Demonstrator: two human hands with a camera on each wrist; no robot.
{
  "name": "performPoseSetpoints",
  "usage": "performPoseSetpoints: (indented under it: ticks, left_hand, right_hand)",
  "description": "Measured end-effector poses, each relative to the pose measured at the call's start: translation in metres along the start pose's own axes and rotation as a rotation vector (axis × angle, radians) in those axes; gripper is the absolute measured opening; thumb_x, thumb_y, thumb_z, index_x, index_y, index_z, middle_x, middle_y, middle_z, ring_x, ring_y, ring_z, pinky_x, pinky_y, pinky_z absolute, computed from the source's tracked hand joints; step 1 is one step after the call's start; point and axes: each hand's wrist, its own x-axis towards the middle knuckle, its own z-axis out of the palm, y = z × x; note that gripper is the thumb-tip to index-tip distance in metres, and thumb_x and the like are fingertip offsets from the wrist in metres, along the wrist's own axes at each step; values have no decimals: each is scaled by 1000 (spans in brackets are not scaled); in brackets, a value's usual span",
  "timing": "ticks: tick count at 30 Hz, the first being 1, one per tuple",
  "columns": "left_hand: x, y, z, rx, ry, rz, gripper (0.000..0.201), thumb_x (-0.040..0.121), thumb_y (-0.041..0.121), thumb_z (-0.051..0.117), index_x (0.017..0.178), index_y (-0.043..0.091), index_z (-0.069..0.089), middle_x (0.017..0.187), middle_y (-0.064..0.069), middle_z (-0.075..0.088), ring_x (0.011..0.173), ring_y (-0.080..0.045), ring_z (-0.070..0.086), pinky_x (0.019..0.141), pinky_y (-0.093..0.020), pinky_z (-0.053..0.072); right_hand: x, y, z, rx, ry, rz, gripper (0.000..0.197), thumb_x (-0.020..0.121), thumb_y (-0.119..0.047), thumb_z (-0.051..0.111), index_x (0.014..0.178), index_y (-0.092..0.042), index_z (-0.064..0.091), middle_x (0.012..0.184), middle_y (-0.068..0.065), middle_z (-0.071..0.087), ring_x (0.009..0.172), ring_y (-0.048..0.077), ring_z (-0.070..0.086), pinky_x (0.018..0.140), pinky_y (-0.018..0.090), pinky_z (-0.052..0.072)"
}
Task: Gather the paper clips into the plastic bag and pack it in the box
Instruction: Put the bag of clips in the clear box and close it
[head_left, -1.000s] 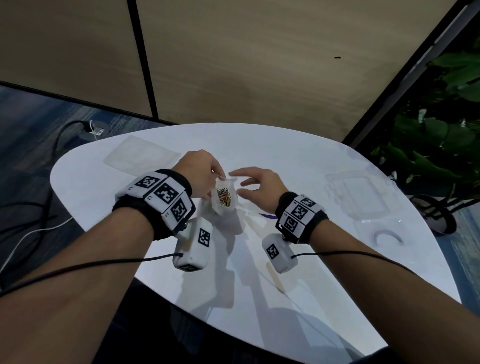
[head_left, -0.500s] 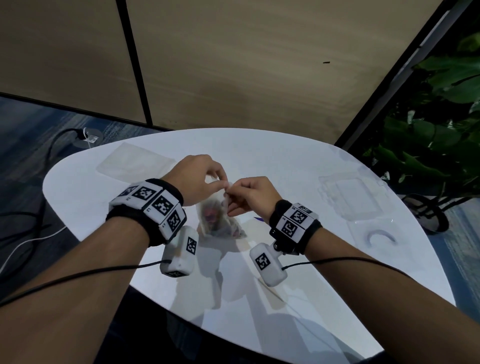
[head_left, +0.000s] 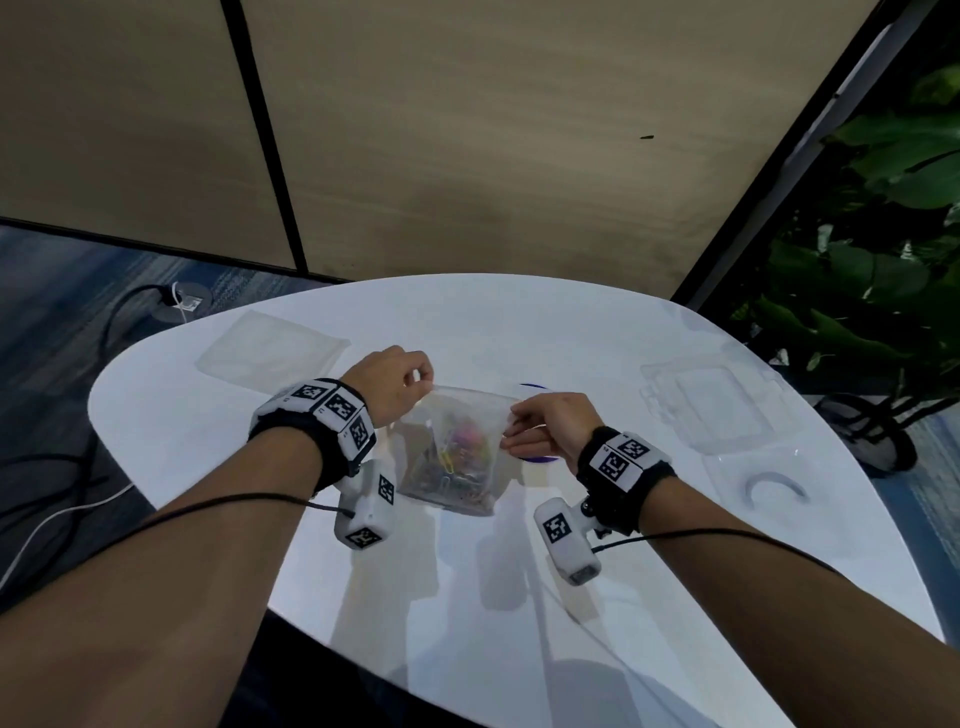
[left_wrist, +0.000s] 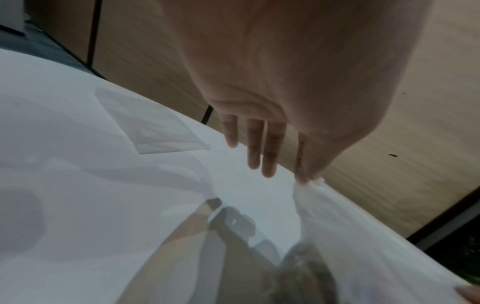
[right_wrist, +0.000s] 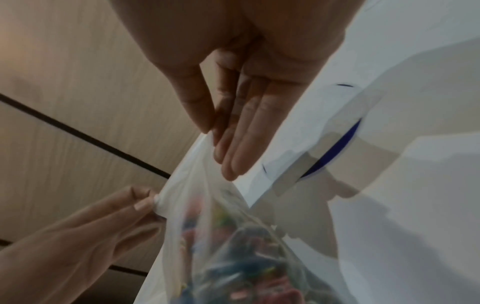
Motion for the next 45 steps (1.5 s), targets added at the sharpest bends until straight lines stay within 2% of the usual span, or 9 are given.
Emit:
performPoseSetpoints:
  ticks: [8, 14, 22, 29, 32, 36, 41, 43, 45]
  left_hand:
    - [28, -47, 13, 29, 200, -300, 25, 97, 35, 58, 118, 27, 67, 143, -18, 45, 136, -36, 43, 114, -45, 37]
    - [17, -85, 32, 112, 115, -442, 40, 96, 27, 58, 137, 28, 60, 160, -18, 32, 149, -35, 30, 123, -42, 26]
    - [17, -42, 15, -1, 348, -483, 31, 82, -10, 60, 104, 7, 74, 117, -18, 70, 113, -38, 64, 98, -40, 55]
    - [29, 27, -11, -125, 473, -265, 48, 82, -8, 53, 124, 13, 65, 98, -14, 68, 106, -40, 64, 97, -40, 54]
    - [24, 77, -2, 8, 435, 0, 22, 92, -2, 50, 88, 4, 71, 75, -8, 53, 94, -45, 65, 78, -36, 50]
    - [18, 137, 42, 36, 183, 313, 44, 102, 2, 42, 139, 15, 60, 146, -11, 55, 137, -29, 49, 115, -33, 34]
    - [23, 167, 91, 64, -218, 303, 38, 105, 11, 38, 133, 17, 62, 128, -6, 69, 117, -27, 64, 90, -24, 47]
    - [29, 169, 105, 111, -312, 273, 29, 101, 12, 42, 119, 14, 66, 115, -9, 73, 108, -32, 66, 86, -30, 49]
    - [35, 173, 113, 122, -362, 230, 28, 95, 15, 48, 116, 20, 66, 113, -7, 72, 107, -30, 67, 91, -36, 53]
  right_hand:
    - [33, 14, -53, -713, 298, -236, 12, 86, -26, 64, 83, -19, 73, 95, 7, 74, 82, 23, 70, 78, 32, 58]
    - [34, 25, -159, -1267, 658, -46, 38, 89, -28, 60, 127, -31, 59, 149, 9, 26, 134, 32, 30, 101, 42, 46]
    - [24, 30, -170, -1449, 427, -12, 41, 92, -11, 40, 127, -20, 59, 128, 8, 63, 120, 29, 53, 101, 34, 45]
    - [0, 30, -95, -1255, 82, -131, 32, 94, -23, 52, 123, -25, 67, 132, 4, 62, 119, 22, 58, 100, 29, 47]
    - [-14, 37, -72, -1090, -97, -122, 30, 93, -23, 59, 122, -24, 67, 118, 5, 67, 82, 15, 67, 83, 24, 54]
    - [-36, 32, -81, -595, -201, -164, 35, 84, 6, 50, 90, -19, 75, 102, 16, 71, 68, 22, 67, 68, 32, 60]
    - [-42, 21, -175, -411, 420, -306, 36, 81, 3, 45, 64, -16, 70, 73, 6, 70, 68, 23, 65, 75, 40, 61]
    - [-41, 32, -220, -637, 650, -245, 18, 84, -12, 58, 87, -23, 72, 98, 3, 69, 88, 24, 65, 83, 30, 53]
    - [-39, 59, -257, -964, 693, 29, 58, 79, -39, 72, 131, -27, 52, 137, 10, 48, 120, 30, 50, 99, 37, 43]
